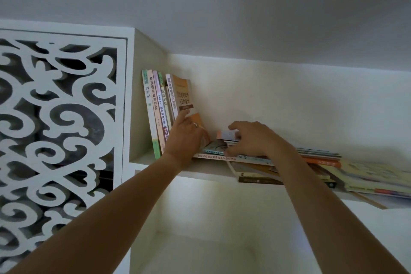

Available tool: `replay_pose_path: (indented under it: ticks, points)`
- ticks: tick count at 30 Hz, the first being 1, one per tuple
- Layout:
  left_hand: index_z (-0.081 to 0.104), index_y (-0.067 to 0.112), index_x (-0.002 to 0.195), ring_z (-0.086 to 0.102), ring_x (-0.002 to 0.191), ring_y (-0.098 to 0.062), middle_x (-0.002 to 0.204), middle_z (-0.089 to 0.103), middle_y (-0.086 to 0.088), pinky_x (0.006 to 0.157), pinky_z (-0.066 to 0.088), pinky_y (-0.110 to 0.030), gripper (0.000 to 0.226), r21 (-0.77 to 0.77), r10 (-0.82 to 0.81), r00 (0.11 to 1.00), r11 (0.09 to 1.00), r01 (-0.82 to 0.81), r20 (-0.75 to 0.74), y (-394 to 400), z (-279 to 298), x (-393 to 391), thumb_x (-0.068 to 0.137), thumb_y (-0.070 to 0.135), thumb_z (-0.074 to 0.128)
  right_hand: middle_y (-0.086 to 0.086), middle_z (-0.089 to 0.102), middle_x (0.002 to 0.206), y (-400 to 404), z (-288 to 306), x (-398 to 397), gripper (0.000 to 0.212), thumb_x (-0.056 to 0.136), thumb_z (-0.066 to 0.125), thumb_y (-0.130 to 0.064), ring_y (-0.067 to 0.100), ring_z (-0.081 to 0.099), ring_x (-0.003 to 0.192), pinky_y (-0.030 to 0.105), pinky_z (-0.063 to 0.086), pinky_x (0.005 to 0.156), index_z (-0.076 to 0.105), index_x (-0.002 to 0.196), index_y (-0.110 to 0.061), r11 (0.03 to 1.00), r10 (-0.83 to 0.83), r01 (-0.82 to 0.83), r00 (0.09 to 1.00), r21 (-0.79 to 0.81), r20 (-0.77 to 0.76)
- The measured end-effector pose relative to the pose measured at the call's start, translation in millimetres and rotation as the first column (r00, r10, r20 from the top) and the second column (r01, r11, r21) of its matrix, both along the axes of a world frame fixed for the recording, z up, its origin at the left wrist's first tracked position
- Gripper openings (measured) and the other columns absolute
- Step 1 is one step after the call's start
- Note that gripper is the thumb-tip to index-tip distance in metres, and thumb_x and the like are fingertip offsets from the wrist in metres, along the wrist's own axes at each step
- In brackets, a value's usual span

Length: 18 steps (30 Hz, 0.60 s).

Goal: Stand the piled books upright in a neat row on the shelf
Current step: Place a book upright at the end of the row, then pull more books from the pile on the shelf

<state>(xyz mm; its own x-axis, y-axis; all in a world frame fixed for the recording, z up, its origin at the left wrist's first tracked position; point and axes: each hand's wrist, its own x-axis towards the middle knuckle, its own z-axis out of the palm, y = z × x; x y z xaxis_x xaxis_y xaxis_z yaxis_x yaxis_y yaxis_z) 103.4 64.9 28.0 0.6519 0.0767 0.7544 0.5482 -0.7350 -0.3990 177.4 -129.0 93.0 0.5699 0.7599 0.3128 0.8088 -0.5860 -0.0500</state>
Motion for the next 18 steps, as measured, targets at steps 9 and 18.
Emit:
replay_pose_path:
  ticks: [9,18]
  points:
    - [0.057,0.007,0.131,0.054,0.128,-0.029,0.131,0.063,-0.013,0.117,0.031,-0.039,0.046,-0.091,-0.531,0.696,0.76,0.643,0.483,0.5,-10.3,0.0,0.091,0.027,0.046,0.006,0.073,0.098,17.4,-26.6,9.7,0.033,0.1,0.053,-0.048,0.028,0.066,0.086,0.036,0.05,0.072,0.062,0.116,-0.02,0.948,0.091,-0.216,0.888,0.233,0.451]
    - [0.069,0.019,0.104,0.068,0.091,-0.019,0.095,0.073,0.002,0.107,0.035,-0.037,0.025,0.009,-0.576,0.758,0.798,0.603,0.307,5.1,-11.8,1.6,0.092,0.038,0.058,-0.002,0.063,0.125,-0.9,-10.1,14.6,0.051,0.085,0.077,-0.039,0.018,0.06,0.104,0.039,0.053,0.09,0.056,0.131,-0.031,0.975,0.2,-0.212,0.965,0.06,0.167]
